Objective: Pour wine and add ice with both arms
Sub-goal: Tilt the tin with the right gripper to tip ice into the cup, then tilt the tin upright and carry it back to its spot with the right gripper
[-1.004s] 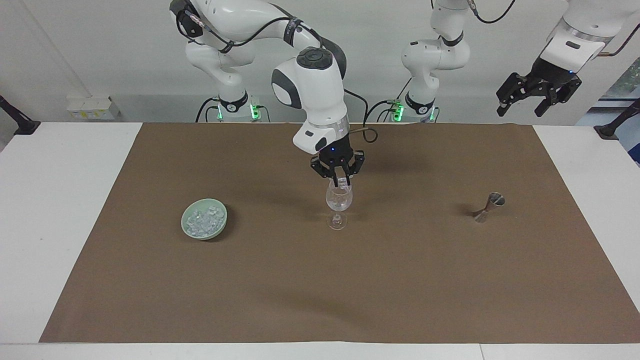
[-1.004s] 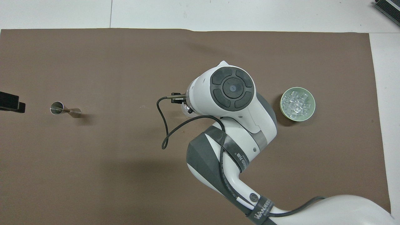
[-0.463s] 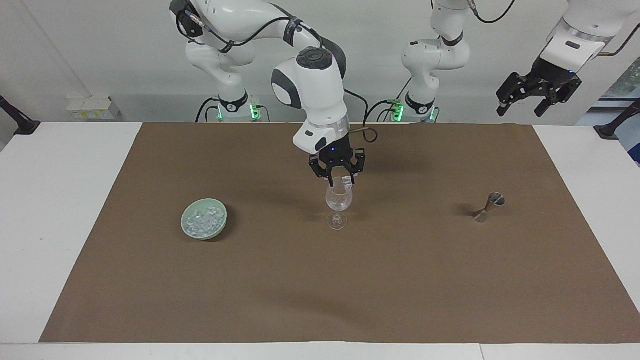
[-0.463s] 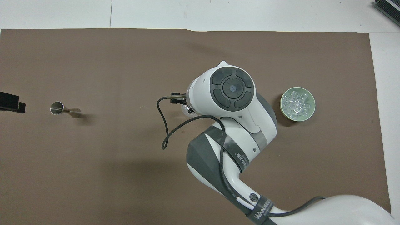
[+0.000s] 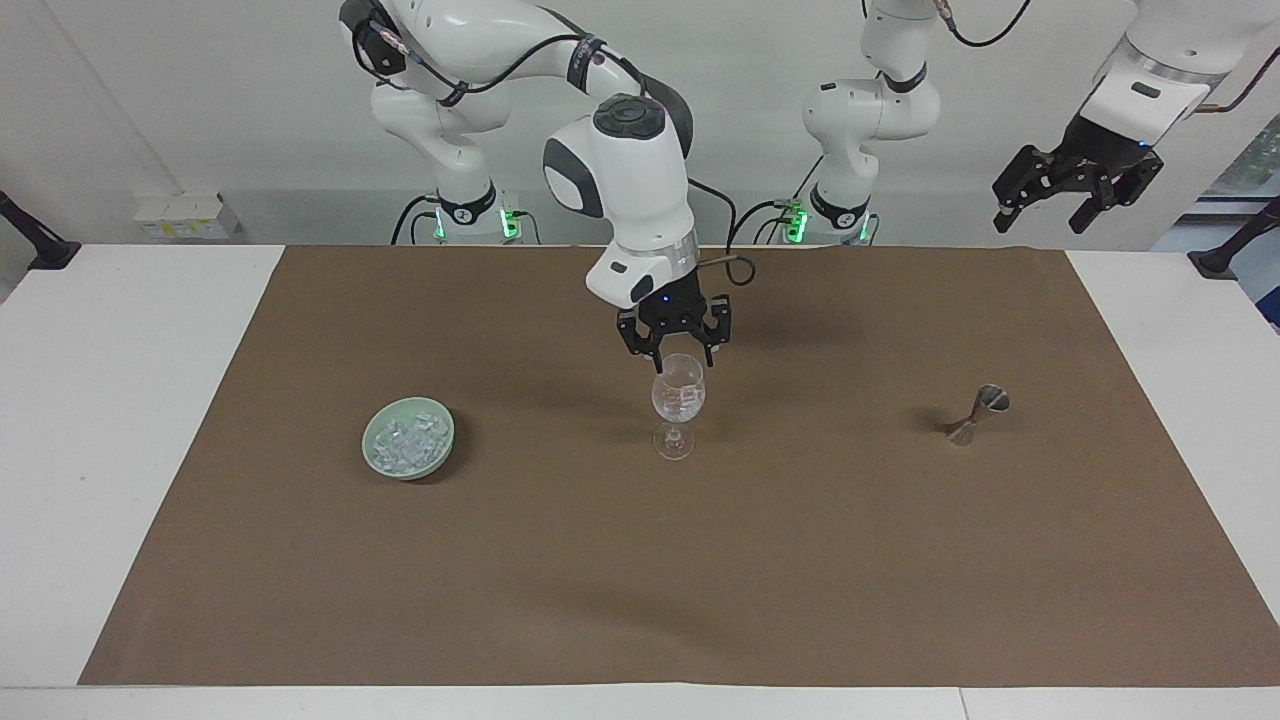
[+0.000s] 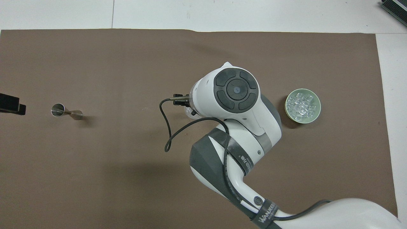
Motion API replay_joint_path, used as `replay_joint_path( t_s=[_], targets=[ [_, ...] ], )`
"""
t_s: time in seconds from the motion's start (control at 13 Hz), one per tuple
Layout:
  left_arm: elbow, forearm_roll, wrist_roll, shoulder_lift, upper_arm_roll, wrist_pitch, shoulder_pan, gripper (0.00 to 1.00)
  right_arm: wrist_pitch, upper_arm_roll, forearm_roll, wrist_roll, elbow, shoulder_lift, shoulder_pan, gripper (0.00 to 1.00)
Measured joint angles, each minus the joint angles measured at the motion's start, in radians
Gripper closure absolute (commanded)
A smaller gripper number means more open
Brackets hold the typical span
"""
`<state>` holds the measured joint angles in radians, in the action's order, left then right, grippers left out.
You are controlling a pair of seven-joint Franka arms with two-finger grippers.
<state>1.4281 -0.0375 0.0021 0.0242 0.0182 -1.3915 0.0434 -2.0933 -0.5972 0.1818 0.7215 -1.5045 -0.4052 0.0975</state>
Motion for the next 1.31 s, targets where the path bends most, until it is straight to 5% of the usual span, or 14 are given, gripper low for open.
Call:
replay_joint_path(
  t_s=[0.15,0.23,0.85,1.31],
  targets=[
    [0.0,0.0,0.0,0.0,0.0,0.0,0.0,0.0,0.0,0.0,0.001,0.0,0.0,0.0,0.0,0.19],
    [0.0,0.0,0.0,0.0,0.0,0.0,0.0,0.0,0.0,0.0,0.003,0.0,0.0,0.0,0.0,0.01],
    [0.0,0.0,0.0,0.0,0.0,0.001,0.0,0.0,-0.004,0.008,0.099,0.0,0.034,0.012,-0.016,0.0],
    [0.0,0.0,0.0,0.0,0.0,0.001,0.0,0.0,0.129,0.122,0.102,-0.043,0.042,0.13,-0.027,0.0]
  ],
)
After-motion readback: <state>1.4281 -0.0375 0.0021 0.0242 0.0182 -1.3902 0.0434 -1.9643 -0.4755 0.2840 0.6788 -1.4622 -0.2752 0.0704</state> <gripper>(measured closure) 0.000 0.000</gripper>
